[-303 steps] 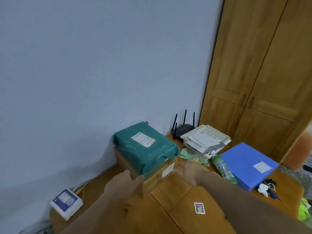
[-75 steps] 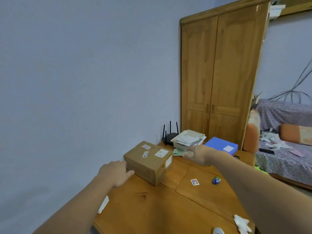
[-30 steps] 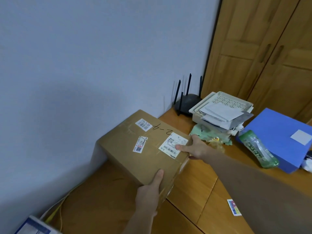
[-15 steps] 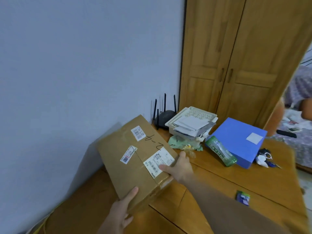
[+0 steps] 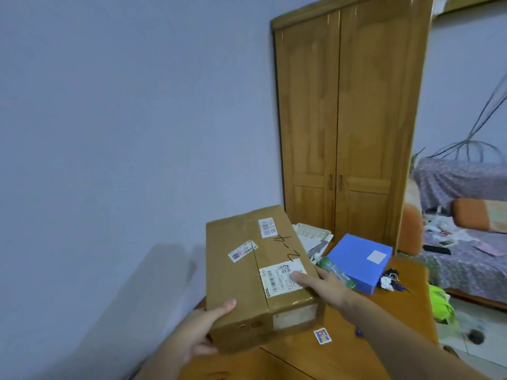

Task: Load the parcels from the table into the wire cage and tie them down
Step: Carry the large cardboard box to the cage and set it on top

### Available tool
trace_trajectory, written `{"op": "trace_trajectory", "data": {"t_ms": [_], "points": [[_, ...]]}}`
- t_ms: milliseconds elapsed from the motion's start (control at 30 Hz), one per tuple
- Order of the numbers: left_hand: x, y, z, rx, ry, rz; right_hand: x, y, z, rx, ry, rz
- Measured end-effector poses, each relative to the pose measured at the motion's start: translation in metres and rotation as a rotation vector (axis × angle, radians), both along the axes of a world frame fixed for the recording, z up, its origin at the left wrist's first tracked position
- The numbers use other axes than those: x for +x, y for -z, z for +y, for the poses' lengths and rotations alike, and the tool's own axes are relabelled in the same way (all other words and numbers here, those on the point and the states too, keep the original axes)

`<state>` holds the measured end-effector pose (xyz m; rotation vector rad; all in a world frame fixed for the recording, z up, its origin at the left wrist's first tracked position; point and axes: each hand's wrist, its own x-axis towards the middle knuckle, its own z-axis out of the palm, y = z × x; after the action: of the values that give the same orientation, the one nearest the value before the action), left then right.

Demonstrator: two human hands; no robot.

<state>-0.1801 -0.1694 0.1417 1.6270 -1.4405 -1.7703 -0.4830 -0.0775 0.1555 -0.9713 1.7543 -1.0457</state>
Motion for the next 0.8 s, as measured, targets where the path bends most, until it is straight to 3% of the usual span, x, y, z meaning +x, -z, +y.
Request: {"op": "trace_trajectory", "data": {"t_ms": [100,300,567,800], "points": [[0.024,-0.054,0.035,-0.021,0.079,-0.061,0.028,-0.035,0.038,0.046,-0.001,-0.064],[0.086,-0.111,0.093,-0.042,0.131,-0.112,0.081,-0.088,0.087,0.082,-0.047,0.062],[0.195,-0.122,0.149,-0.072,-0.007,-0.092,0.181,-0.109,0.112,-0.001,-0.156,0.100],[0.310,-0.114,0.220,-0.041,-0.199,-0.118,0.294,-0.088,0.111,-0.005,-0.398,0.083]]}}
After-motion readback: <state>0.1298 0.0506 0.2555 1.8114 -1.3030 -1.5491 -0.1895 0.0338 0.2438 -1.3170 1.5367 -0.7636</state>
